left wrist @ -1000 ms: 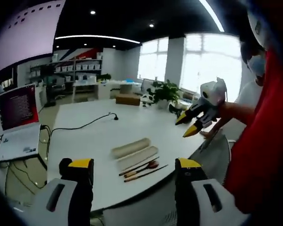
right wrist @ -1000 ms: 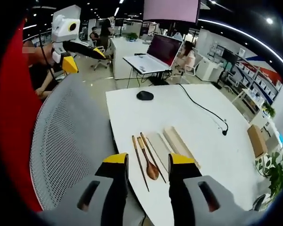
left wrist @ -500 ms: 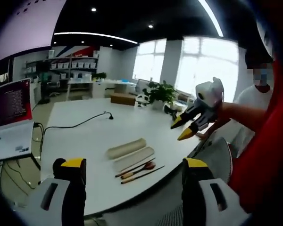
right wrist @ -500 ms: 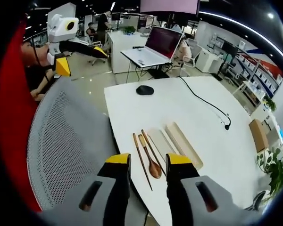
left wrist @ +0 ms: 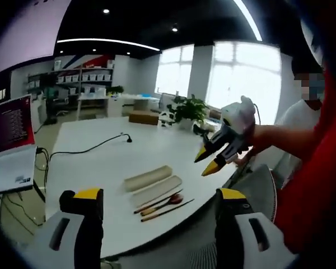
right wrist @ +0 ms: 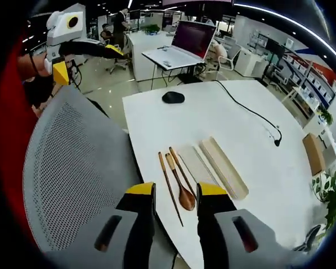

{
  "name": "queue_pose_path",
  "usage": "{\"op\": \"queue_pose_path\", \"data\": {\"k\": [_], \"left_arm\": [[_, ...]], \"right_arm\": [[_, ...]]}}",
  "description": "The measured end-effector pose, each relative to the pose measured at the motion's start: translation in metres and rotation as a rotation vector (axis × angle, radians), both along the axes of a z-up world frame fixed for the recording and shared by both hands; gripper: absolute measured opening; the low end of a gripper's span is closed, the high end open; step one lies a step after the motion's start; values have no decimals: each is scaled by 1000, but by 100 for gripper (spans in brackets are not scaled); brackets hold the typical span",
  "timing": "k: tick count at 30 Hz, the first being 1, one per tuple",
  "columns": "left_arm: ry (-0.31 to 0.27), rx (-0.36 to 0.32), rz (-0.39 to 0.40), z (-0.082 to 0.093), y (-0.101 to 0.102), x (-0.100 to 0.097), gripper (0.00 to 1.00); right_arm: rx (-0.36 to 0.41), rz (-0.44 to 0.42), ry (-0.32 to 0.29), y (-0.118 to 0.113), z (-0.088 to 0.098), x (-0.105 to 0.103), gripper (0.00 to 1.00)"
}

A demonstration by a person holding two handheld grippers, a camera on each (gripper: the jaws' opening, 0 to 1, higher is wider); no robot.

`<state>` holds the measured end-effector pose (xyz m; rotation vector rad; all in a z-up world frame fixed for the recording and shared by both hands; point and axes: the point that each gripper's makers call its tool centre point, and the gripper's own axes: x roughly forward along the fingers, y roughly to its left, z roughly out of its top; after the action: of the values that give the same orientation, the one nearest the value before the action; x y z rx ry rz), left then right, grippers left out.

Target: Arrange the utensils inside the cutlery case until each visible utensil rests in its matching compartment.

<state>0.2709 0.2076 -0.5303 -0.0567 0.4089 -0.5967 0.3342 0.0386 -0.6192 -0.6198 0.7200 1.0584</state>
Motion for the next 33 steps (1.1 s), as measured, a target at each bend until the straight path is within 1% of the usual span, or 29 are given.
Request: {"op": "queue_pose_path", "data": {"k": [1, 3, 4, 5, 6, 7, 8, 9, 10, 11, 13, 14, 16, 17, 19, 20, 21, 22, 23, 24, 25, 26, 27, 28, 29, 30, 31, 32, 33], "left_arm": [[-9, -12, 3, 2, 0, -2, 83], [8, 16, 4, -3, 5, -7, 83], [8, 55, 23, -7, 13, -8, 83], [8, 60, 27, -8, 14, -9, 84], [5, 52, 31, -7, 16, -11, 84], [1, 46, 33, -7, 19, -11, 84], [0, 42, 34, -8, 21, -11, 84], [2, 44, 34, -10, 23, -11, 83], [6, 58, 39, -14, 26, -10, 83], [18, 86, 45, -19, 31, -8, 83], [33, 105, 46, -20, 35, -6, 82], [28, 100, 43, -17, 35, -5, 82], [11, 82, 28, -13, 32, -3, 82], [13, 86, 22, -14, 30, -1, 82], [25, 117, -2, -20, 27, 3, 81], [25, 117, -3, -19, 26, 4, 80], [23, 113, -6, -19, 25, 5, 80], [16, 97, -16, -17, 21, 7, 80], [15, 88, -22, -17, 19, 8, 80], [23, 84, -34, -18, 15, 9, 80], [28, 85, -44, -20, 13, 9, 79], [29, 92, -55, -21, 10, 10, 79], [29, 102, -65, -22, 8, 11, 78], [28, 102, -69, -21, 7, 12, 78], [26, 92, -79, -20, 3, 14, 78], [26, 82, -88, -19, 0, 14, 78], [24, 77, -98, -17, -3, 15, 78], [22, 74, -107, -16, -5, 15, 79], [16, 69, -120, -15, -7, 15, 79]], "right_arm": [[19, -12, -2, 2, -2, 5, 25], [37, -34, 11, 5, -7, 11, 24], [30, -32, 11, 5, -10, 12, 23], [14, -23, 7, 6, -12, 13, 23], [-34, 21, -25, 5, -17, 16, 20], [-43, 64, -44, 10, -19, 15, 20], [-23, 78, -40, 14, -21, 14, 20], [8, 58, -6, 18, -26, 13, 21], [14, 40, 25, 19, -31, 11, 22], [5, 33, 38, 19, -35, 11, 22], [-13, 48, 38, 19, -40, 7, 21], [-26, 64, 33, 18, -41, 4, 21], [-17, 65, 29, 17, -44, 5, 20], [-15, 57, 39, 17, -46, 5, 19], [-24, 54, 51, 17, -52, 6, 17], [-22, 56, 52, 18, -56, 7, 15], [44, 70, 79, 28, -62, 6, 12], [84, 53, 98, 32, -63, 7, 10], [171, -13, 188, 39, -68, 8, 10], [182, -81, 281, 37, -72, 6, 13], [168, -136, 326, 32, -74, 9, 16], [144, -114, 295, 29, -71, 13, 18], [151, -100, 219, 29, -64, 21, 19], [151, -93, 188, 29, -60, 24, 18], [131, -74, 175, 28, -57, 22, 19], [113, -73, 171, 26, -58, 21, 19], [97, -74, 155, 24, -58, 21, 19], [85, -61, 140, 22, -61, 20, 19], [75, -53, 137, 21, -64, 18, 19]]}}
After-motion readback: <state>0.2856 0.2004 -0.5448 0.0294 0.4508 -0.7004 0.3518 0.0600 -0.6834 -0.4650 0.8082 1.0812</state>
